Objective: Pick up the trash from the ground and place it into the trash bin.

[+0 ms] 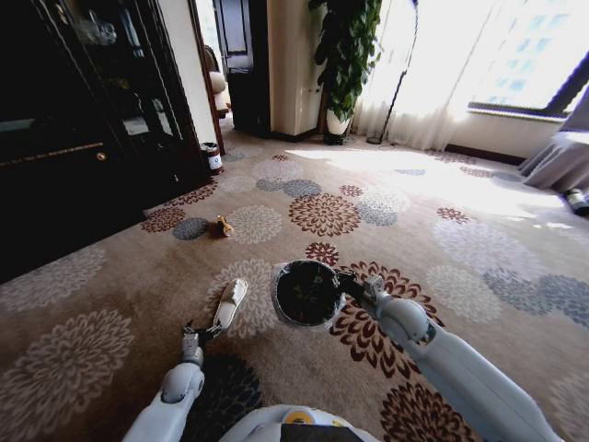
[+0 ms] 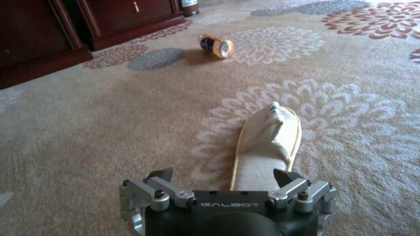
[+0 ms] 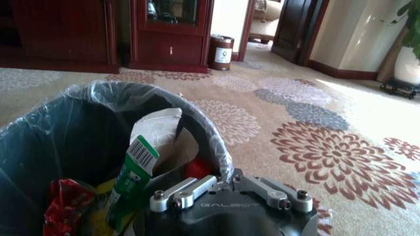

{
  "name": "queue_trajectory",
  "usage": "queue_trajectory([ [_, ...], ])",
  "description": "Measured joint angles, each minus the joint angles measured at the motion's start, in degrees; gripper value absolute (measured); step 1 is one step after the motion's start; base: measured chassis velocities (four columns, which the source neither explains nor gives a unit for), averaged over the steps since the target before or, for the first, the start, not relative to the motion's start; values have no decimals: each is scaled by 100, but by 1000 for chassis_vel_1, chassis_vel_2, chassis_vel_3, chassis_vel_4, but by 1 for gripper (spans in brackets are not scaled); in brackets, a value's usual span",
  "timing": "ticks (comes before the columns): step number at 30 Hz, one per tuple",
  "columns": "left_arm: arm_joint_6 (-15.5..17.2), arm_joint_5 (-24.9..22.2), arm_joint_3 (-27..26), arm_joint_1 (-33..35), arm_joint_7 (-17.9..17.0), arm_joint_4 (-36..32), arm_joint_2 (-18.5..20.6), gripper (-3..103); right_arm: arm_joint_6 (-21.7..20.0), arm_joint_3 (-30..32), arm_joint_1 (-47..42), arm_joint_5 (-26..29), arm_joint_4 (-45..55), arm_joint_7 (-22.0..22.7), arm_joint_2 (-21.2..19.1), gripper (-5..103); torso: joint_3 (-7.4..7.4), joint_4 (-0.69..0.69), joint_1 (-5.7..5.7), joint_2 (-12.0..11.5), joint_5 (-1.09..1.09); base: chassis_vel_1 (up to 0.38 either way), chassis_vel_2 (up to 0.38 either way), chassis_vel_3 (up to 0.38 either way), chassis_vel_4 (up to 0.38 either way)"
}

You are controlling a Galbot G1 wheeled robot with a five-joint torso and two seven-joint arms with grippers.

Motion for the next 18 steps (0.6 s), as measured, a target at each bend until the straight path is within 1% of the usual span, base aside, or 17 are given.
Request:
queue_trajectory([
  [10,7,37,37,-44,52,20,-8,100,19,-6,15,-2,-16,0,14,1,0,0,0,0,0,-128,122,119,-136],
  [18,149,43,154,-278,198,135,13,100,97,-20,34,6,-61,1,42,1,1,0,1,0,0,-115,136,107,-135],
])
